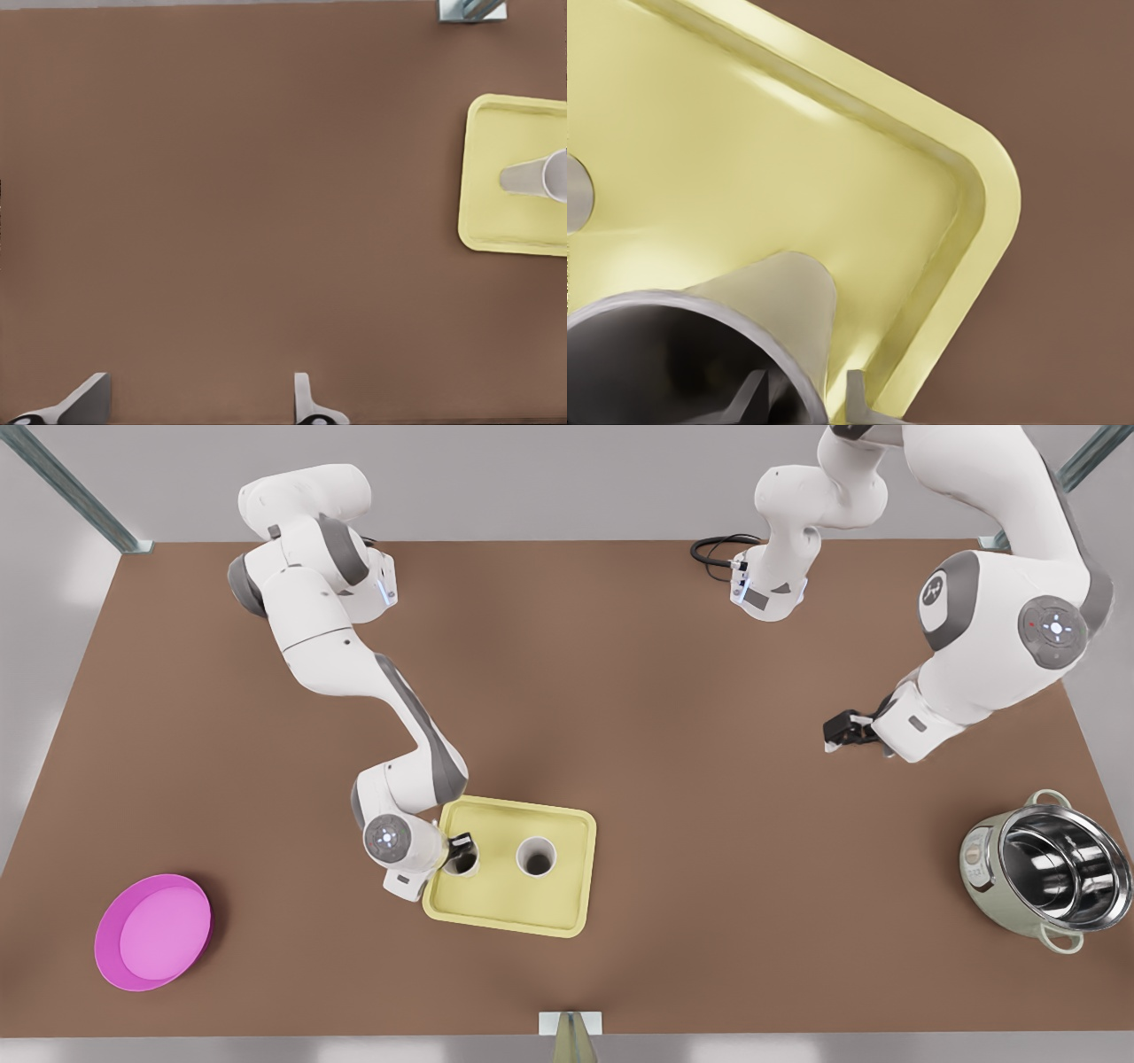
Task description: Use the left arm to pick up the white IKEA cup from the tray and place it on the middle-left position; use the right arm to pick up the white IKEA cup from the tray and place it on the middle-right position
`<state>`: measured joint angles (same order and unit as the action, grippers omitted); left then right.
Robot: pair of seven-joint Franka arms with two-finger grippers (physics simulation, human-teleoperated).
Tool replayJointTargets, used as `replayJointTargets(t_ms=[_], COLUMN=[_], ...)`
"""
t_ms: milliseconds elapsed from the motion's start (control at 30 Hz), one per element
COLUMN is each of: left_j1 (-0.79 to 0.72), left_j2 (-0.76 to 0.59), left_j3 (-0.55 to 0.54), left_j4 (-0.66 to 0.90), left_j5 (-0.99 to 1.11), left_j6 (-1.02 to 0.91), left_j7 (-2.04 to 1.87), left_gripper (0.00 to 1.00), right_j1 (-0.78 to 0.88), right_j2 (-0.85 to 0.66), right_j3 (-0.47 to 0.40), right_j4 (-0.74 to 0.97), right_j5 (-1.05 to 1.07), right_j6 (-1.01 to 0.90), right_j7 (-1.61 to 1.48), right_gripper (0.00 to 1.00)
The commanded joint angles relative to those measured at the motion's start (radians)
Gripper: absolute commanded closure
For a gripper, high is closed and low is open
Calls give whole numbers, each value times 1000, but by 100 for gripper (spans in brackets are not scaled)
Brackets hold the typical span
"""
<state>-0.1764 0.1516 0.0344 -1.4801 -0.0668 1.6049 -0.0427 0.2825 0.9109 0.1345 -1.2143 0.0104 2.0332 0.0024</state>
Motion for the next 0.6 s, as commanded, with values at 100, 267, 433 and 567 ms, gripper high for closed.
replayJointTargets(t_ms=[100,267,433,567], left_j1=[23,23,-26,-288], left_j2=[-7,-9,32,293], left_j3=[10,18,13,10], left_j4=[-3,0,3,128], left_j5=[56,59,5,12], left_j6=[-66,-62,6,207], left_j7=[17,135,-22,-454], left_gripper=[0,0,0,0], right_j1=[-16,-108,-348,-365], right_j2=[-7,-168,-210,-109], right_j3=[-3,-7,-9,-7], right_j4=[4,9,7,1], right_j5=[-12,-15,-130,-129], right_j6=[-2,-157,-222,-107], right_j7=[5,-50,-585,-598], right_gripper=[90,92,90,90])
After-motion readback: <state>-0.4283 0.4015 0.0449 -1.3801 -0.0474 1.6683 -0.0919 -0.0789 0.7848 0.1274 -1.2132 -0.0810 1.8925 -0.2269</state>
